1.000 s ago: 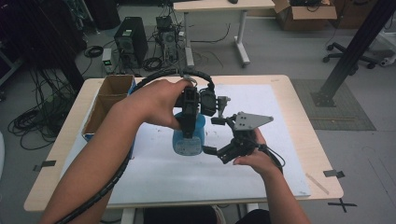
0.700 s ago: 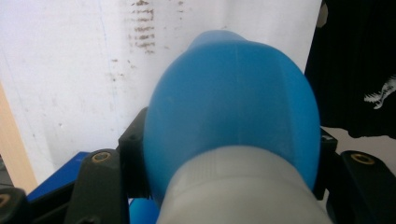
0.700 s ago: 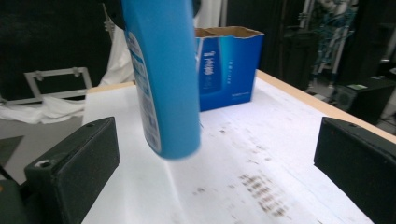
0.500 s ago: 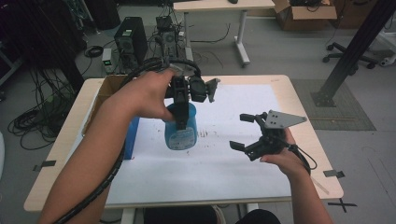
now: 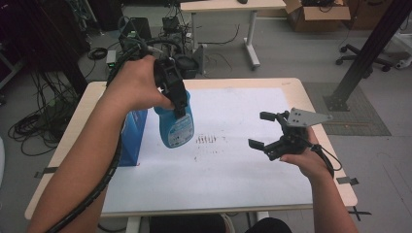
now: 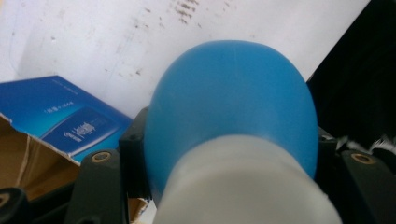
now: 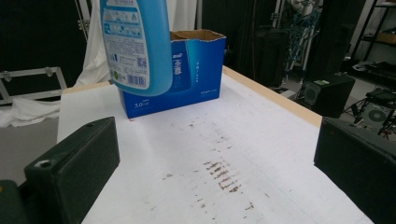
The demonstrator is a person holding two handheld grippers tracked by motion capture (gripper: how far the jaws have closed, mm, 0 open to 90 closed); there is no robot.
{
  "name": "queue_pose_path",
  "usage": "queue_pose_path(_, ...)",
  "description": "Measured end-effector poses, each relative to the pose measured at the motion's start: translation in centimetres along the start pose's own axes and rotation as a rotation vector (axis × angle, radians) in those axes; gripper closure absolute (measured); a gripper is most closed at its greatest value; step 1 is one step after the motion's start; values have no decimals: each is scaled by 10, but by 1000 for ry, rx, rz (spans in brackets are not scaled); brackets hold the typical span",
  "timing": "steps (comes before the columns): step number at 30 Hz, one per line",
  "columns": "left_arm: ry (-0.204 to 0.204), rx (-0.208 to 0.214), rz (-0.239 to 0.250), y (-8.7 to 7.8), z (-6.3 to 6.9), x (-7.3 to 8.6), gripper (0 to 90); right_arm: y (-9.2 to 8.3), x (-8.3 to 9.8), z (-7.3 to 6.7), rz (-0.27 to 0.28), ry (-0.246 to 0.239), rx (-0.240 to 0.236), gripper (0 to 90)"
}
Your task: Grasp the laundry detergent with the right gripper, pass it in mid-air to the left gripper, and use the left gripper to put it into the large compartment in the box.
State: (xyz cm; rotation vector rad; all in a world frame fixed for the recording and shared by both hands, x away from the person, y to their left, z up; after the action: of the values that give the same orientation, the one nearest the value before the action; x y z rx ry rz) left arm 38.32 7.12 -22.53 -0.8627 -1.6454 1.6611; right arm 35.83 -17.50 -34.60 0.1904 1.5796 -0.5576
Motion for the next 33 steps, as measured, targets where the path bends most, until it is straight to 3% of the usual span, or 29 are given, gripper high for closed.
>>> queue_pose_path(4, -71, 5, 20, -8, -6, 4, 381, 3, 0, 1, -8, -8, -1, 0)
queue_pose_path(9, -96, 23, 20, -18, -11, 10, 381, 4, -1, 3, -7, -1, 3, 0)
queue_pose_path(14, -154, 11, -2, -28, -24, 18, 381, 2, 0, 5, -11, -2, 7, 0)
queue_pose_path(16, -208, 17, 7, -35, -33, 24, 381, 0, 0, 7, -8, 1, 17, 0)
queue_pose_path(19, -244, 27, 11, -42, -42, 30, 381, -2, -1, 8, -1, 2, 19, 0)
queue_pose_path(20, -283, 24, 28, -48, -48, 35, 381, -2, -1, 8, -2, -2, 23, 0)
queue_pose_path(23, -304, 23, 31, -55, -54, 42, 381, -3, -2, 9, -4, -4, 23, 0)
queue_pose_path(25, -344, 27, 33, -61, -60, 49, 381, -4, -2, 10, -5, 5, 24, 0)
queue_pose_path(26, -369, 25, 25, -66, -66, 56, 381, -4, -2, 11, -13, 3, 26, 0)
queue_pose_path(27, -369, 25, 25, -66, -66, 56, 381, -5, -2, 13, -22, 2, 28, 0)
queue_pose_path(29, -419, 22, 29, -72, -75, 65, 381, -5, -1, 15, -43, -9, 30, 0)
queue_pose_path(30, -419, 22, 29, -72, -75, 65, 380, -5, -1, 15, -43, -9, 30, 0)
queue_pose_path(31, -454, 17, 28, -76, -81, 72, 380, -6, -1, 18, -75, -25, 32, 0)
queue_pose_path(33, -469, 13, 27, -78, -84, 76, 380, -6, -1, 19, -92, -32, 34, 0)
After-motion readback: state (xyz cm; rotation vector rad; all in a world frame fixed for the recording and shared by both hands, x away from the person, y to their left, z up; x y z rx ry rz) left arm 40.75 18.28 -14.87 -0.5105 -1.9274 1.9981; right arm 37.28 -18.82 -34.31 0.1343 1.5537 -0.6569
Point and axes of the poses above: each handheld gripper's, and its own axes: y roughly forward along the jaws, x roughly out of its underside, z roughly to its right, the point moved 7 cm from there along y, roughly forward along the jaws, and after that the axes turned 1 degree about x, right-handed, at the moved point
